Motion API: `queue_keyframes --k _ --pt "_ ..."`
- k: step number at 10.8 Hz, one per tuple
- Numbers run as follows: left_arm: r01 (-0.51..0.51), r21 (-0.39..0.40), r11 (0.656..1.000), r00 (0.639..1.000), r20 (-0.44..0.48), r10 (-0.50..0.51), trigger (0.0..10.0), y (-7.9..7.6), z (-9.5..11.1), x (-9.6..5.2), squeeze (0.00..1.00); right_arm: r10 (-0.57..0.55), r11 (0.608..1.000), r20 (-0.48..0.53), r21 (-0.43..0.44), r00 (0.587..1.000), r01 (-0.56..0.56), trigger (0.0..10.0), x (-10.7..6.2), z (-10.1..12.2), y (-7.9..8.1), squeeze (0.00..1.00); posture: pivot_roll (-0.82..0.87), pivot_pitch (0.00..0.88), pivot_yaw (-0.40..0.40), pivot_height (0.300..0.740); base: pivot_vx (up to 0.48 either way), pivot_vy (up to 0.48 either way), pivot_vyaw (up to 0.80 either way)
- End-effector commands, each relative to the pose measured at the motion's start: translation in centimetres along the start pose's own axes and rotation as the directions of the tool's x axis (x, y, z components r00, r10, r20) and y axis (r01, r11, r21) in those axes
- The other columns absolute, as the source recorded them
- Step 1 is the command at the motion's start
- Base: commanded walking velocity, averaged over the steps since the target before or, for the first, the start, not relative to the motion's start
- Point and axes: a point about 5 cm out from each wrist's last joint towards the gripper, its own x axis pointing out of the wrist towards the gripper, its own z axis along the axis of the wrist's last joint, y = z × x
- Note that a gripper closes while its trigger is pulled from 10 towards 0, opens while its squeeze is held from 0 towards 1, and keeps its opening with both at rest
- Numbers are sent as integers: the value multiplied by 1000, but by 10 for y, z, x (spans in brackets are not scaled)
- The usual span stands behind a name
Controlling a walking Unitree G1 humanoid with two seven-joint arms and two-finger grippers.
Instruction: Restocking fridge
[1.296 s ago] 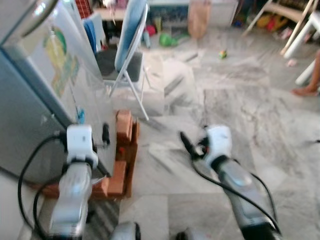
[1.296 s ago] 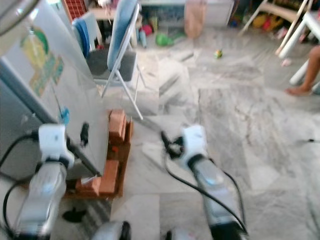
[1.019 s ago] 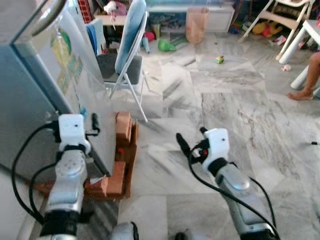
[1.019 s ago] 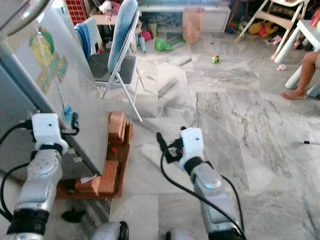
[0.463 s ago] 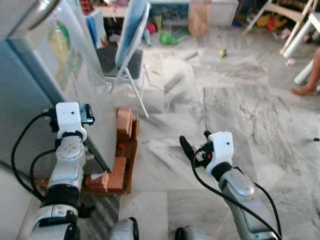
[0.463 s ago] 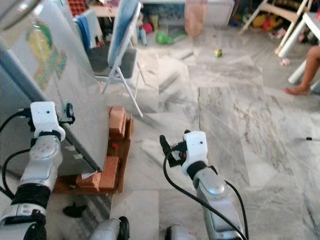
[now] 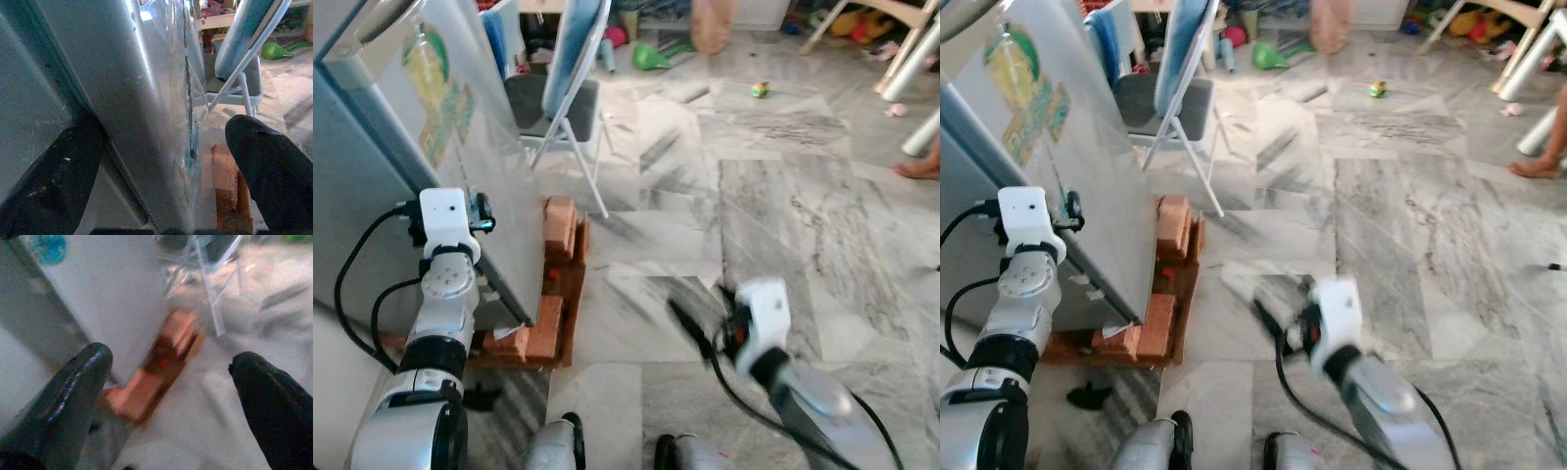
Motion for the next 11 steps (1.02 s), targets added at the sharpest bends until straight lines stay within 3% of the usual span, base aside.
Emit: queue_keyframes --k 1,2,3,4,5,6,7,8,9,10,11 --pt "30 9 1000 1000 7 -30 10000 -2 4 3 0 40 999 7 11 999 -40 10000 0 3 6 0 -19 203 20 740 0 0 0" --pt "208 19 978 976 63 -209 10000 -38 34 18 0 53 998 -113 24 992 -51 10000 -43 -13 10 0 -26 196 21 740 0 0 0" --pt "320 19 947 941 109 -320 10000 -65 49 18 0 -18 999 -104 46 994 23 10000 -53 -17 6 0 -36 193 25 740 0 0 0" --pt "509 18 861 844 186 -503 10000 -114 70 5 0 -39 997 -124 63 992 47 10000 -57 -30 19 0 -41 189 30 740 0 0 0" --pt "656 22 755 725 260 -638 10000 -157 90 -14 0 -67 995 -147 58 987 77 10000 -57 -39 30 0 -42 184 29 740 0 0 0" --pt "792 29 610 564 348 -749 10000 -202 117 -42 0 -96 994 -165 36 982 104 10000 -59 -44 29 0 -42 178 31 740 0 0 0" --pt "899 35 436 378 438 -816 10000 -245 143 -87 0 -99 993 -159 45 982 107 10000 -56 -48 28 0 -38 169 34 740 0 0 0" --pt "932 39 360 306 450 -839 10000 -264 140 -115 0 -118 993 -109 10 987 119 10000 -43 -44 22 0 -36 156 44 740 0 0 0" --pt "904 64 422 359 420 -833 10000 -256 125 -107 0 -140 990 -61 -29 988 139 10000 -34 -37 15 0 -37 154 46 740 0 0 0" --pt "801 77 593 537 344 -770 10000 -223 99 -73 0 -192 979 9 -61 981 192 10000 -20 -27 5 0 -20 149 52 740 0 0 0" --pt "644 116 756 711 274 -648 10000 -168 79 -35 0 -221 966 57 -127 974 227 10000 -12 -24 0 0 -2 138 55 740 0 0 0"
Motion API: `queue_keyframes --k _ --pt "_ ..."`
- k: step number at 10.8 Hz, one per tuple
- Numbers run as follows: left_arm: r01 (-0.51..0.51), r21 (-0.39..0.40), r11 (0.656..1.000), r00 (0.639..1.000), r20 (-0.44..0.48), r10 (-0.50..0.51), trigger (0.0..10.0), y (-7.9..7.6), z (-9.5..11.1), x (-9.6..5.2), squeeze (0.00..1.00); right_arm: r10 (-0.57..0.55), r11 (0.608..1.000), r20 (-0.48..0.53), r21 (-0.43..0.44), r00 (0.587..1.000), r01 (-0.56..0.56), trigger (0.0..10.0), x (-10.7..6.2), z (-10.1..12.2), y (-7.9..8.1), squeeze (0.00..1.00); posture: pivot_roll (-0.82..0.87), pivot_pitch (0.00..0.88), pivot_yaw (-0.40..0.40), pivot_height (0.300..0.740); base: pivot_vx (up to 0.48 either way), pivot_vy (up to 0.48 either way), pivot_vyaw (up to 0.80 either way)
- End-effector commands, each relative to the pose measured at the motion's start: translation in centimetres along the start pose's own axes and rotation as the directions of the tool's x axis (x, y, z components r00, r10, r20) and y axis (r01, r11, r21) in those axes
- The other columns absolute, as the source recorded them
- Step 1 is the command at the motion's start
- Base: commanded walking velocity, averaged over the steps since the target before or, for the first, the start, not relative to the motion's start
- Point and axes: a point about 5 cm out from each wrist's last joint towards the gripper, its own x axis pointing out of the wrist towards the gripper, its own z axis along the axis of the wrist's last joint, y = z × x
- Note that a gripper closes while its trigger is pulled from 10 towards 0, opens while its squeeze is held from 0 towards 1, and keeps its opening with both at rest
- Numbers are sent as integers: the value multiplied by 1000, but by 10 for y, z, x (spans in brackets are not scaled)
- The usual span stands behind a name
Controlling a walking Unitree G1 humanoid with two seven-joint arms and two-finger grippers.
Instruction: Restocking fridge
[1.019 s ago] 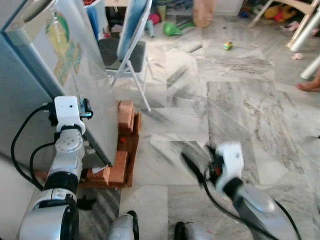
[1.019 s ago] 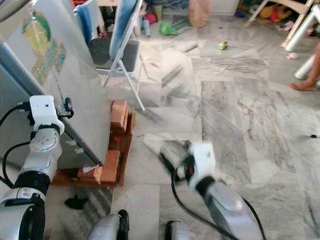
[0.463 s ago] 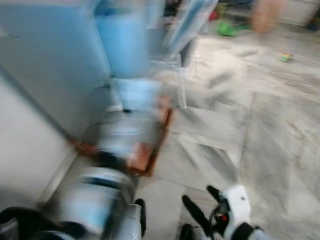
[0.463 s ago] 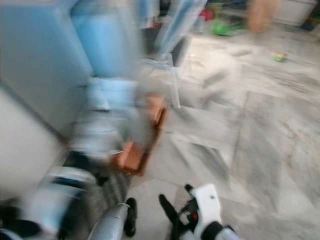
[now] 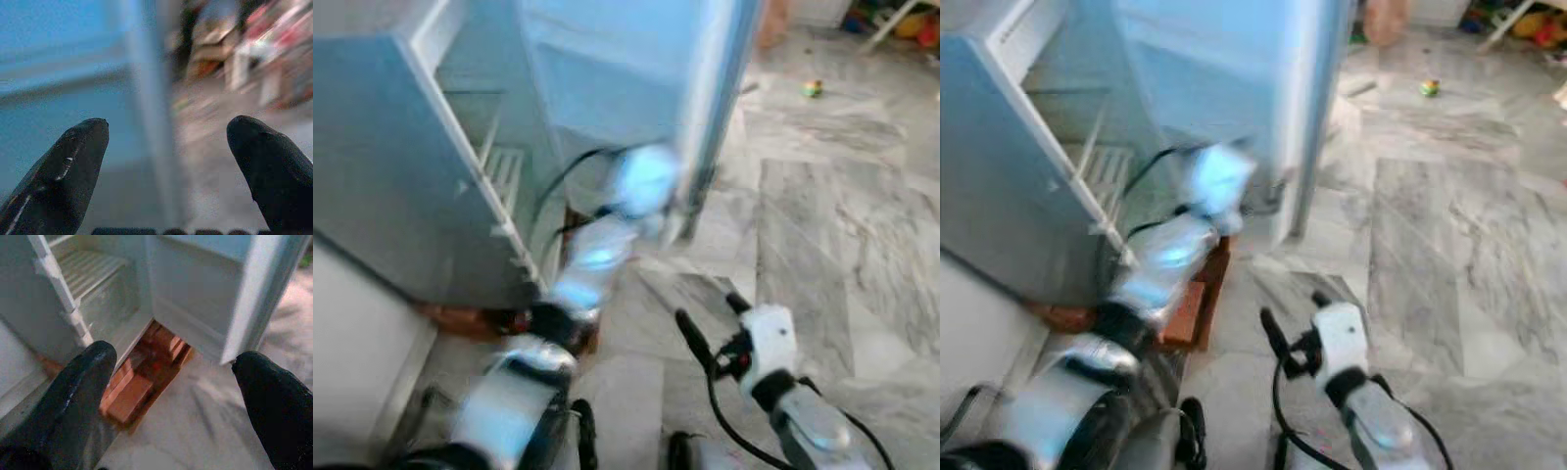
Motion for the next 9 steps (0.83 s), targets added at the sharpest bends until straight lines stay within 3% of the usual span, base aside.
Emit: queue_keyframes --k 1,2,4,5,6,7,8,9 --pt "-133 36 990 989 -59 135 10000 33 -13 -13 0 -27 1000 -25 -17 999 26 10000 -5 -8 -13 0 6 130 56 740 0 0 0" --pt "-264 78 961 953 -131 272 10000 72 -32 -38 0 -20 999 1 -47 1000 20 10000 -1 -6 -20 0 13 118 61 740 0 -334 0" --pt "-364 74 929 910 -183 371 10000 88 -51 -74 0 28 996 60 -84 998 -23 10000 16 6 -13 0 8 96 81 740 0 -433 0" --pt "-390 62 919 896 -205 394 10000 83 -58 -95 0 76 988 97 -141 992 -62 10000 26 13 -9 0 2 82 91 740 0 -424 0" --pt "-367 50 929 903 -221 368 10000 68 -61 -113 0 69 968 133 -248 989 -34 10000 36 21 -16 0 8 65 90 740 0 -424 0" --pt "-350 48 935 908 -228 352 10000 60 -63 -120 0 43 963 148 -268 988 -2 10000 40 25 -23 0 20 51 82 740 0 -424 0" --pt "-346 36 938 904 -254 343 10000 49 -67 -132 0 -58 971 177 -220 983 97 10000 46 31 -36 0 34 36 75 740 0 -416 0" --pt "-353 65 933 896 -263 358 10000 46 -68 -142 0 -133 968 199 -185 971 171 10000 44 31 -37 0 40 23 80 740 277 -390 0"
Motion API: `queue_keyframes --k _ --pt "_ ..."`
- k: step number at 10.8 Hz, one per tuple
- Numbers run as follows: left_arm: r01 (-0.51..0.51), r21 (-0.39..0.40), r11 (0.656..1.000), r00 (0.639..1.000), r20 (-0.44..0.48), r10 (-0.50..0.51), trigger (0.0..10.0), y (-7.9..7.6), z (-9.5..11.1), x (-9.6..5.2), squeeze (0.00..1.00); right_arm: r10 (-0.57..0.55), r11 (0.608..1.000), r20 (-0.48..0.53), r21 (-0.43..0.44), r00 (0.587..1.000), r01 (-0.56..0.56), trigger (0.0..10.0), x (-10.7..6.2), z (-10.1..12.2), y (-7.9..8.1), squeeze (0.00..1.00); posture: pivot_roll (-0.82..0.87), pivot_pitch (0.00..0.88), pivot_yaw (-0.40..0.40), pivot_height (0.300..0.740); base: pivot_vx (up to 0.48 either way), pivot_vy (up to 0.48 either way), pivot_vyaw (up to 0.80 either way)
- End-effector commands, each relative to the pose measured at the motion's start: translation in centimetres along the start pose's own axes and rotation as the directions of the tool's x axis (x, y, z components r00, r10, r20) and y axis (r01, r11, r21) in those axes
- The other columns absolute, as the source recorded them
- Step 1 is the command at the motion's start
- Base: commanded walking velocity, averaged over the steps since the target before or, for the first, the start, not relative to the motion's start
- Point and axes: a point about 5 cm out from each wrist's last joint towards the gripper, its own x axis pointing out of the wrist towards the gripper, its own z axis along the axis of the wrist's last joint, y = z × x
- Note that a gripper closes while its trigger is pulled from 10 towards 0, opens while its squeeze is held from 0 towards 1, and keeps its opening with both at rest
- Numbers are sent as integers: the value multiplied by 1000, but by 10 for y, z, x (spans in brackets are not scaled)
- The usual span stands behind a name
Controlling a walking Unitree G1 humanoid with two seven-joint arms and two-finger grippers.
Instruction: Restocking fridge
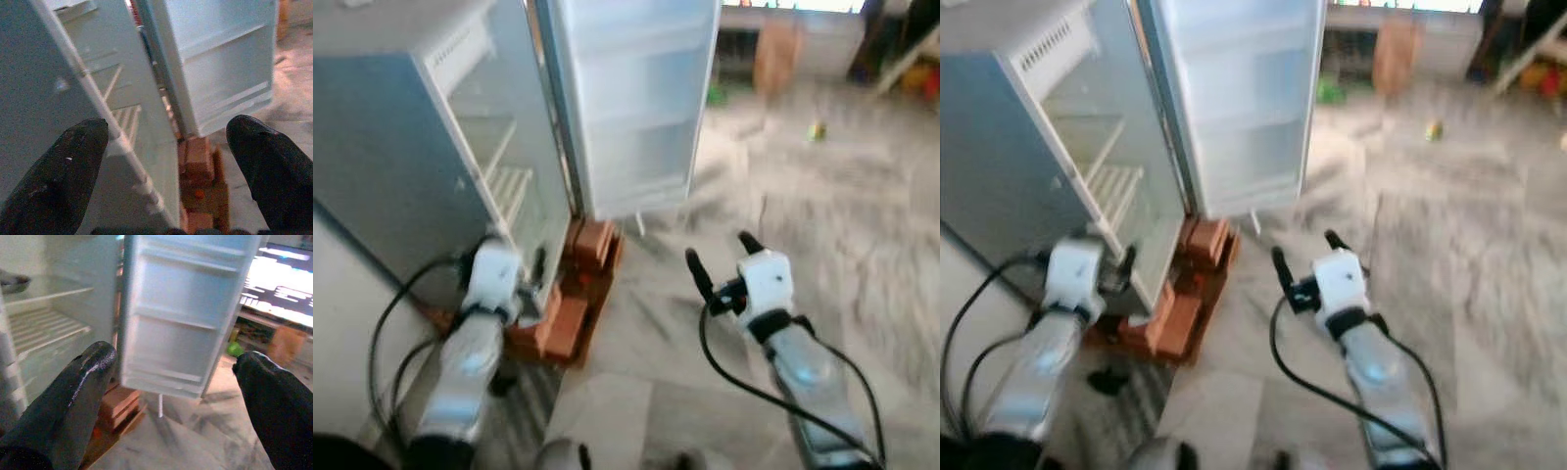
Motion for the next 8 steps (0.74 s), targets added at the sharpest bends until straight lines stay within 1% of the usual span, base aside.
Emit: queue_keyframes --k 1,2,3,4,5,6,7,8 --pt "-19 -15 1000 1000 14 19 10000 -1 7 1 0 -68 997 -31 36 997 70 10000 -3 -5 -7 0 42 19 86 740 289 -379 0" --pt "1 -17 1000 1000 12 -1 10000 -5 10 0 0 -110 990 -29 85 993 113 10000 2 -6 -10 0 38 19 96 740 345 -330 0" --pt "25 -12 1000 1000 17 -25 10000 -9 13 0 0 -132 985 -21 106 991 134 10000 10 -4 -14 0 34 24 99 740 379 -292 0" --pt "37 -2 999 999 25 -37 10000 -10 17 3 0 -142 984 -9 106 990 142 10000 19 0 -16 0 31 33 104 740 394 -274 0" --pt "37 -5 999 999 35 -36 10000 -12 23 7 0 -144 984 5 110 990 142 10000 25 5 -14 0 27 50 105 740 405 -255 0" --pt "40 -3 999 998 46 -39 10000 -12 30 8 0 -139 983 14 127 990 136 10000 26 9 -10 0 20 74 102 740 420 0 0" --pt "43 -7 999 998 42 -43 10000 -12 31 6 0 -136 979 17 154 991 132 10000 25 11 -3 0 12 102 107 740 465 0 0" --pt "51 0 999 999 17 -51 10000 -13 23 2 0 -110 977 -12 182 994 110 10000 17 4 11 0 9 108 92 740 465 0 0"
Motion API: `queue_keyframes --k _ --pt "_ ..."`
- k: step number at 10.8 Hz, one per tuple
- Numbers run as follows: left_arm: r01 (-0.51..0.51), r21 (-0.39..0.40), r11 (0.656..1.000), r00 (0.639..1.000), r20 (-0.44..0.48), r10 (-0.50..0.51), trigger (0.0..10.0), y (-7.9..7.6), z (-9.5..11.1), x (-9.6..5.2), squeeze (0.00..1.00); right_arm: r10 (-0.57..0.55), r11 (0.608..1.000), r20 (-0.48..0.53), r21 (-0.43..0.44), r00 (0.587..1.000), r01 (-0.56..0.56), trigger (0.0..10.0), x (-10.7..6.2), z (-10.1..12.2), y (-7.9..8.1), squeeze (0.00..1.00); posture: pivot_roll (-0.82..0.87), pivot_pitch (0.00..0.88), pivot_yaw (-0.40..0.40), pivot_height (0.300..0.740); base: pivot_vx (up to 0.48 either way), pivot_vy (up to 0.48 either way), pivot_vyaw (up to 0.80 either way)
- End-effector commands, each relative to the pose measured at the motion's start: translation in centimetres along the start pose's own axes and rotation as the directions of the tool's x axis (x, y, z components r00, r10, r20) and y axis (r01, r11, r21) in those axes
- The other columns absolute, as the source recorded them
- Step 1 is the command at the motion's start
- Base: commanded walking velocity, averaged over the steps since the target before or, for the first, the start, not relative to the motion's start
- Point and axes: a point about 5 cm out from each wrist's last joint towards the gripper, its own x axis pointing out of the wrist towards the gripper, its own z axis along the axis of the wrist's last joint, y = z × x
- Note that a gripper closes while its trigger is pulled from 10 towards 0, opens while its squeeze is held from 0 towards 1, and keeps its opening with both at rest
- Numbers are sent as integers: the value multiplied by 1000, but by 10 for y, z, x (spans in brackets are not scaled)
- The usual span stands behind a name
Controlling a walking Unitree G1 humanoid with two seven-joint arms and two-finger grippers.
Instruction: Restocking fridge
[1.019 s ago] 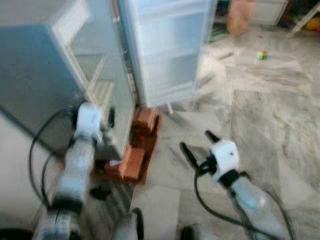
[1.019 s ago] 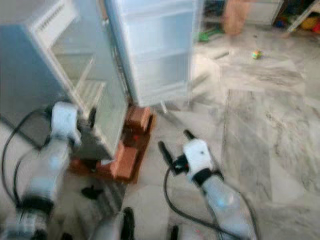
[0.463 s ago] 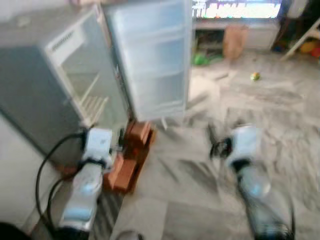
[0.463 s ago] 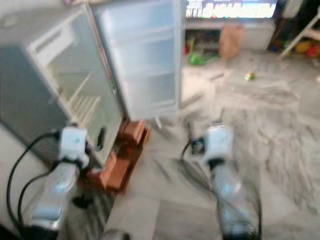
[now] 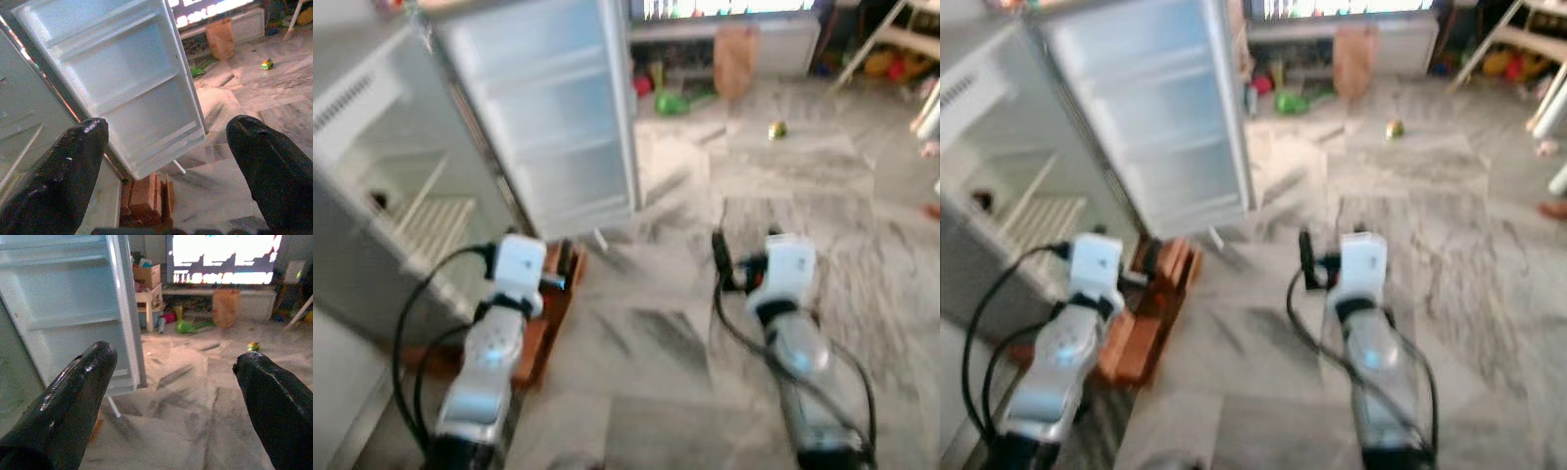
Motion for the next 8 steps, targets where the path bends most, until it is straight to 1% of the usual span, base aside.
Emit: queue_keyframes --k 1,2,3,4,5,6,7,8 --pt "-34 18 999 999 -28 34 10000 12 -6 -4 0 41 999 20 24 999 -42 10000 2 6 14 0 17 102 88 740 465 0 0" --pt "-31 17 999 999 -28 31 10000 10 -5 -4 0 58 998 12 38 998 -58 10000 -3 3 18 0 29 90 79 740 465 0 0" --pt "-30 14 999 999 -31 30 10000 9 -5 -3 0 55 998 3 44 999 -55 10000 -4 1 18 0 30 79 70 740 465 0 0" --pt "-29 2 1000 999 -36 29 10000 6 -7 -2 0 5 999 -3 41 1000 -5 10000 -2 -1 12 0 36 64 35 740 465 0 0" --pt "-1 0 1000 998 -62 1 10000 -1 -18 0 0 -3 997 -64 77 998 8 10000 2 -12 15 0 28 65 29 740 465 0 -594" --pt "0 -4 1000 998 -64 0 10000 -3 -18 1 0 18 998 -69 69 997 -13 10000 6 -13 20 0 28 65 29 740 465 0 -800" --pt "-5 -6 1000 999 -44 4 10000 -1 -11 3 0 29 998 -45 59 999 -27 10000 10 -6 21 0 32 65 35 740 465 0 -800" --pt "-6 -8 1000 999 -40 6 10000 -1 -9 4 0 41 998 -42 48 998 -39 10000 11 -6 20 0 36 68 26 740 465 0 -800"
